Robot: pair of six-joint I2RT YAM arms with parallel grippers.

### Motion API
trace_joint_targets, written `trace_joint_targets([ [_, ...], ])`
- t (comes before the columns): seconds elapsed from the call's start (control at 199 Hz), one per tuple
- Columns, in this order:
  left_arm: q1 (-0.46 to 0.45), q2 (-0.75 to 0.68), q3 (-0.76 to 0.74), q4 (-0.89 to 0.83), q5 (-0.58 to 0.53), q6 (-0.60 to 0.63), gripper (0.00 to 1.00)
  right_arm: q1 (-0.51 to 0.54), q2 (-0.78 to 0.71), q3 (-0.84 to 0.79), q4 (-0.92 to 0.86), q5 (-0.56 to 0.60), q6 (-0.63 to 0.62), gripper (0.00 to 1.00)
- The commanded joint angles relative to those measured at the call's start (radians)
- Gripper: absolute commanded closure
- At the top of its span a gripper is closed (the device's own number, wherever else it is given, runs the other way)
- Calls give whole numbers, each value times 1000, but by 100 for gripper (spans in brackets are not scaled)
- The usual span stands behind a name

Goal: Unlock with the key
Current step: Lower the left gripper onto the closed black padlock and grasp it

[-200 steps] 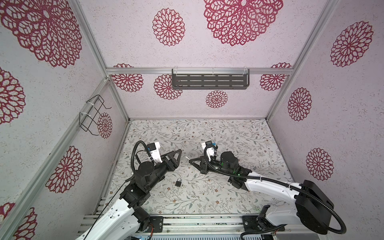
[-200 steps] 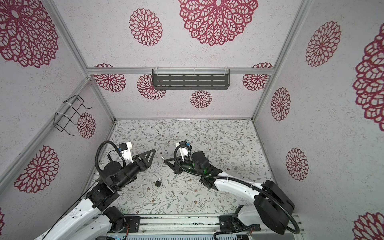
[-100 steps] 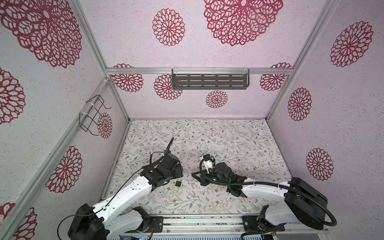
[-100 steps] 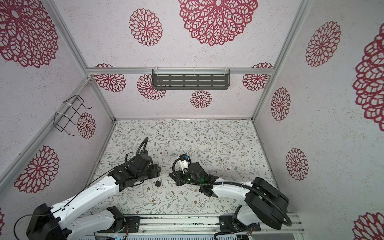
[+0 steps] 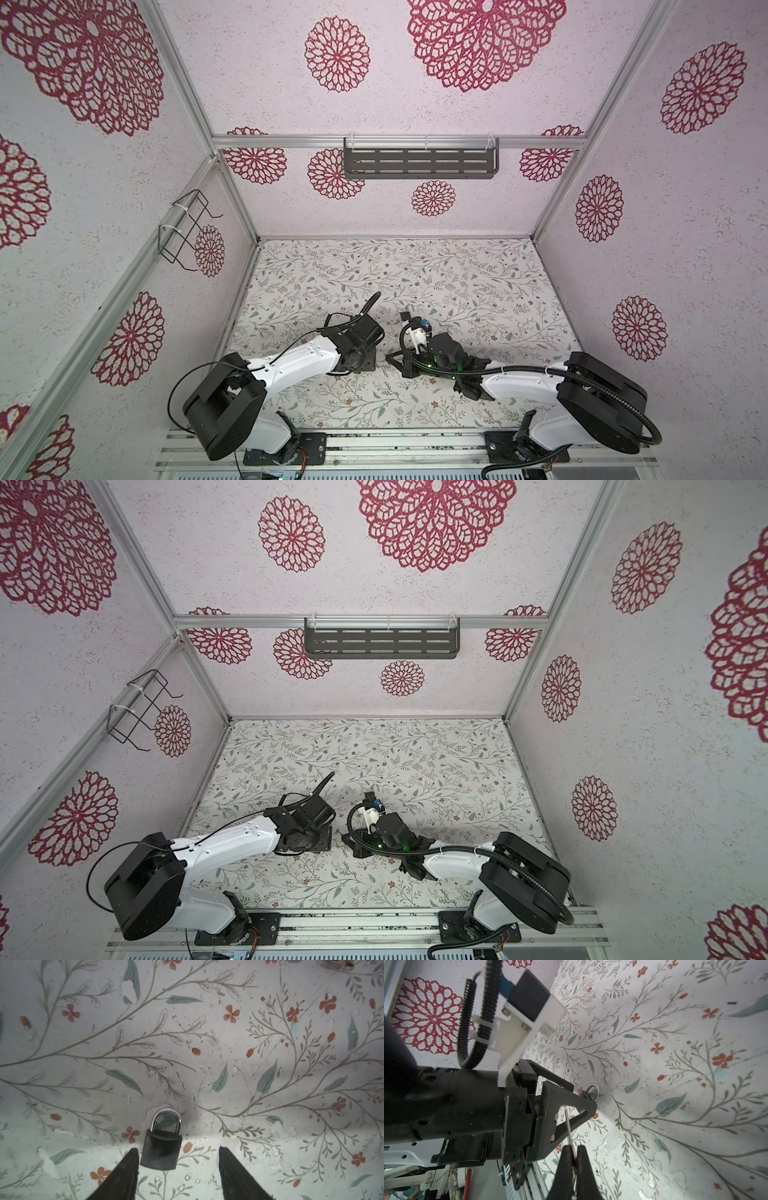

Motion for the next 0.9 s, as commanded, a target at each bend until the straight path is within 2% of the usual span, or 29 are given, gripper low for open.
trace_joint_targets([
  [0.0,-20,37,30,-34,-48,0,36,2,-23,2,16,21,11,100],
  [0.121,-23,64,37,-64,-83,-29,36,-2,-52,-32,43,47,22,100],
  [0.352,-26,95,20,-27,-39,-44,38,-15,-89,-93,123,64,43,100],
  [0.588,-37,130,38,-42,-32,-68,47,-23,-98,-93,107,62,36,100],
  [0.899,-56,164,42,-71,-67,-132,50,-26,-90,-93,104,60,37,100],
])
